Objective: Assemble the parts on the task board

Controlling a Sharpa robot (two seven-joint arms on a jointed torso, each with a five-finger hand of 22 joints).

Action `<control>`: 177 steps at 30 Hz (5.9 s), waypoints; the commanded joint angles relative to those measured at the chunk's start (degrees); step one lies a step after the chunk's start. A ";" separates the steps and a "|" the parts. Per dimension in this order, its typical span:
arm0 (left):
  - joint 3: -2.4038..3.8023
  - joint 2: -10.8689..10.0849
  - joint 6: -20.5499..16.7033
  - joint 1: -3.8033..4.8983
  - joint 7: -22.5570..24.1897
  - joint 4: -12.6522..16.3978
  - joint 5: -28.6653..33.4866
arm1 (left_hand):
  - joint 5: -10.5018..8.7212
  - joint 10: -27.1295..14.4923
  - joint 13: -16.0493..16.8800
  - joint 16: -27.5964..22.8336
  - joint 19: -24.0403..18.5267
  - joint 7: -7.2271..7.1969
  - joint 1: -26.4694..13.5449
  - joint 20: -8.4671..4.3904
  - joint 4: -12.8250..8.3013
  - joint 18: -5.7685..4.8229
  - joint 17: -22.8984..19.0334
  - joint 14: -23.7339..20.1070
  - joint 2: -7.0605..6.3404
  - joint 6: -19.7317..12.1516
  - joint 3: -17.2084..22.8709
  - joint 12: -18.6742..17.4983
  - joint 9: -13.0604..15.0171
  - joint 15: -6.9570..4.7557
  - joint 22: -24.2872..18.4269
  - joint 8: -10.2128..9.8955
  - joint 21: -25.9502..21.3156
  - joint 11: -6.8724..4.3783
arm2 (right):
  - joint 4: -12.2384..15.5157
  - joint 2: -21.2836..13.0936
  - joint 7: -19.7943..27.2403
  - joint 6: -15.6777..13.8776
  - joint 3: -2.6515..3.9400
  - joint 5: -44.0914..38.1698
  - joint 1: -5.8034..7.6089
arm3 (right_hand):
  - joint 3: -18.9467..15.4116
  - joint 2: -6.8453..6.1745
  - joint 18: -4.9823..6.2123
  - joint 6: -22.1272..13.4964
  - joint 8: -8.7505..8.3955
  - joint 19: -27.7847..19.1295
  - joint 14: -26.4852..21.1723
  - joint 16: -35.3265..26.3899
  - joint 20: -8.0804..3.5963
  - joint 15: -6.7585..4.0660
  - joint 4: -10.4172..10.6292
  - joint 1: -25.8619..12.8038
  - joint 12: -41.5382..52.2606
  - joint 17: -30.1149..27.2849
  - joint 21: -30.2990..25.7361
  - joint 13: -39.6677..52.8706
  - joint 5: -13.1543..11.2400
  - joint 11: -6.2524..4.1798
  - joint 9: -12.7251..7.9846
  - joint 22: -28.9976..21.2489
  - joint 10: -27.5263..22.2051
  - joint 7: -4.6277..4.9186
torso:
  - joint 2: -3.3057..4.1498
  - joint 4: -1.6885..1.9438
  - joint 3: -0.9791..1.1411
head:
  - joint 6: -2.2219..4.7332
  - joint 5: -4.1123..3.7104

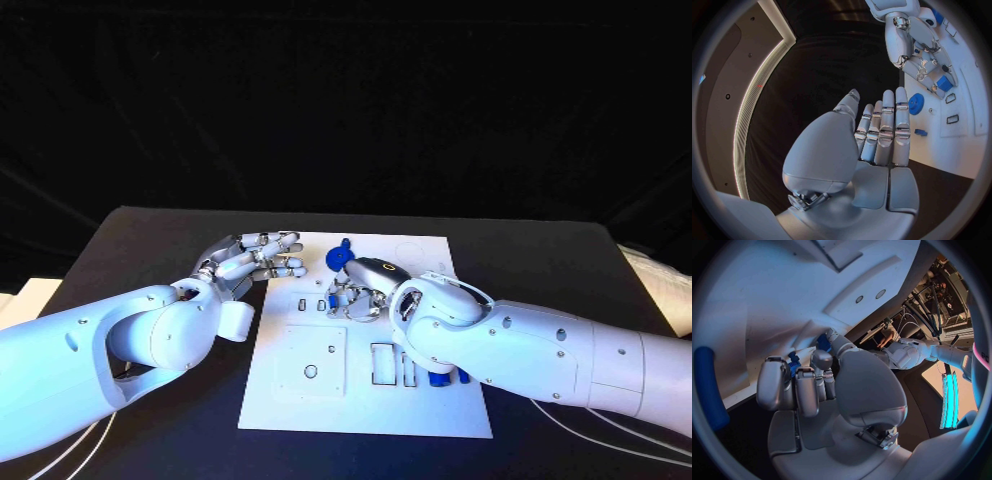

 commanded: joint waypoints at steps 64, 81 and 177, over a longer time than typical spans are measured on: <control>-0.15 18.70 29.61 9.06 -56.54 -20.83 -60.28 | -7.32 11.12 51.25 79.36 20.74 -7.66 -20.40 -8.75 9.28 -7.42 75.59 20.97 3.74 2.72 -16.99 55.11 9.18 -8.88 71.92 16.03 69.35 -8.70 | 7.27 -21.09 25.11 -7.62 0.70 42.61 11.50 | -7.46 1.19 0.57 -4.10 0.08 -3.12 2.72 -5.67 0.57 0.66 2.99 -0.84 -4.44 1.54 -4.23 -4.78 6.37 0.55 0.21 -6.15 -4.03 0.71 | -4.64 -1.31 1.48 | -1.30 2.59; -1.59 25.57 35.48 9.06 -58.56 -27.64 -61.65 | -7.28 12.18 57.37 79.36 21.29 -8.38 -20.02 -9.06 9.32 -7.91 75.59 20.97 4.24 -0.16 -18.70 60.81 16.31 -9.27 75.03 23.32 71.54 -9.38 | 6.89 -20.61 24.09 -7.20 0.40 41.97 11.51 | -8.00 1.41 0.59 -4.21 0.01 -3.10 2.73 -5.97 0.53 0.66 3.36 -1.09 -4.53 1.31 -4.49 -5.02 6.90 0.60 0.16 -6.43 -4.07 0.76 | -4.29 -1.39 1.33 | -1.59 2.60; -1.38 25.90 30.60 9.02 -55.02 -26.42 -61.62 | -7.04 12.95 57.11 79.36 20.80 -8.90 -8.12 -9.37 -4.01 -7.63 75.59 20.97 0.00 -6.85 27.38 59.03 30.17 -9.76 74.88 30.54 70.44 -10.07 | 1.39 -17.08 18.53 -0.62 -0.53 41.43 10.71 | -9.96 2.10 1.47 -4.97 -0.30 -5.39 1.83 -9.17 0.62 0.78 4.31 -0.76 -7.20 -2.24 -8.06 -7.76 6.75 0.76 0.06 -11.75 -6.14 0.93 | -3.96 -1.16 1.26 | -3.58 2.70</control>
